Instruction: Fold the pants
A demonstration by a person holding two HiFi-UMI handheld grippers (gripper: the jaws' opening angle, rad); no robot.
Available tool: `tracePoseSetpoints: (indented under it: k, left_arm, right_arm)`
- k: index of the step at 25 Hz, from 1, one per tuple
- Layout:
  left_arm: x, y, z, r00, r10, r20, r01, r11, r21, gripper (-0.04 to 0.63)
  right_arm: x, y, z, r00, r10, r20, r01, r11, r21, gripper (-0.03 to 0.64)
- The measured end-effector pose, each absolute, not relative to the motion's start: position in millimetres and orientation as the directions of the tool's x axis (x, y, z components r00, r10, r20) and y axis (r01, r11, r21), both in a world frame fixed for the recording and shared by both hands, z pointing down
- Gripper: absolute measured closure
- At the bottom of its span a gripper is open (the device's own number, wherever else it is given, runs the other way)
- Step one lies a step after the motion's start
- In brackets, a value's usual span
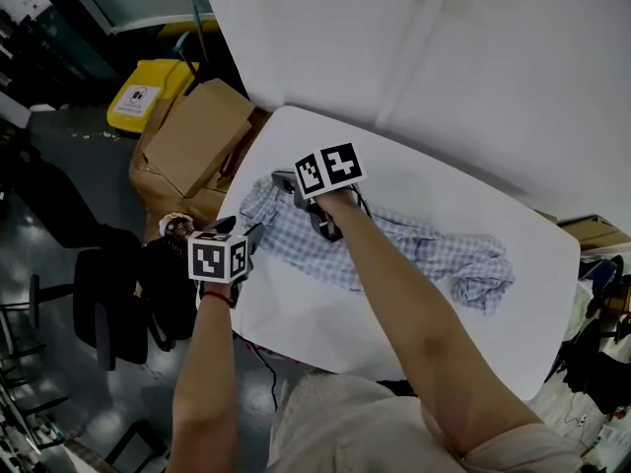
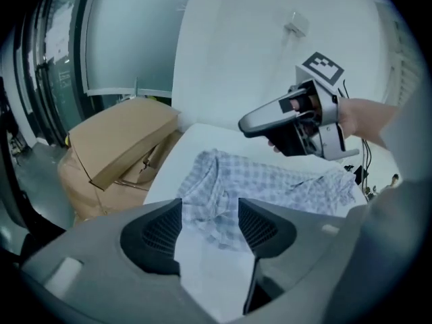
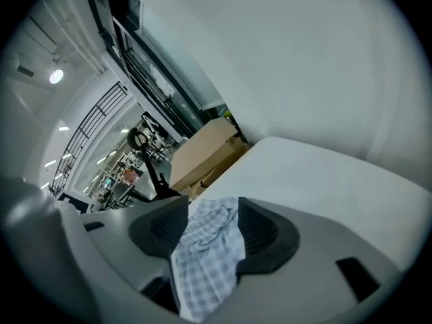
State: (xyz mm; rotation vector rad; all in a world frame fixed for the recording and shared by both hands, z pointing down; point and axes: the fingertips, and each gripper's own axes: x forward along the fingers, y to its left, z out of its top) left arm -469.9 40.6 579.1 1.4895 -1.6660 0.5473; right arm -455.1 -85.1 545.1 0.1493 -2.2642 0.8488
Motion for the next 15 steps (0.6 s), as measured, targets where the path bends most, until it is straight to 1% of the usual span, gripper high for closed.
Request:
tracePoseSetpoints:
  k: [4, 6, 7, 9, 10, 12, 13, 14, 15]
  left_arm:
    - [-470, 43, 556, -0.017, -0.617, 0.787, -0.972, 0.194, 0.131, 0.347]
    - [-463, 42, 544, -0.015, -0.632, 0.775, -0.977, 0.176, 0.124, 0.348]
    - [-457, 41, 537, -0.004, -0.642, 0.767, -0.979, 0.161, 0.129, 0.348]
    - [-443, 35, 530, 0.031, -0.656, 0.754, -0.98, 0.127, 0.151, 0.348]
    - [-436, 31, 530, 0.048, -0.655, 0.754, -0.98, 0.113, 0.161, 0.35]
    - [-428, 25, 537, 0.056, -0.638, 0.768, -0.984, 0.094, 0.15, 0.357]
    - [-426, 21, 542, 0.048, -0.626, 0.778, -0.989, 0.08, 0.126, 0.36]
    - [-426, 16, 546, 0.034, -0.614, 0.789, -0.994, 0.062, 0.091, 0.36]
    - [-428, 10, 549, 0.014, -0.603, 0.798, -0.998, 0.039, 0.048, 0.36]
  right_arm:
    - [-433, -98, 516, -0.778, 0.128, 0.615, -0.284, 0.801, -0.527, 0.389]
    - [-413, -99, 505, -0.786, 0.141, 0.602, -0.248, 0.82, -0.516, 0.426]
    - [-403, -98, 500, -0.787, 0.146, 0.6, -0.226, 0.836, -0.5, 0.457]
    - [-379, -95, 493, -0.784, 0.147, 0.603, -0.181, 0.875, -0.449, 0.543]
    - [-367, -94, 493, -0.778, 0.148, 0.61, -0.16, 0.893, -0.421, 0.56]
    - [-348, -89, 499, -0.753, 0.155, 0.639, -0.118, 0.924, -0.363, 0.559]
    - [-340, -86, 505, -0.732, 0.161, 0.662, -0.097, 0.937, -0.335, 0.535]
    - [-334, -82, 512, -0.706, 0.166, 0.688, -0.074, 0.949, -0.305, 0.488]
    - [-329, -79, 519, -0.679, 0.169, 0.715, -0.048, 0.961, -0.272, 0.469]
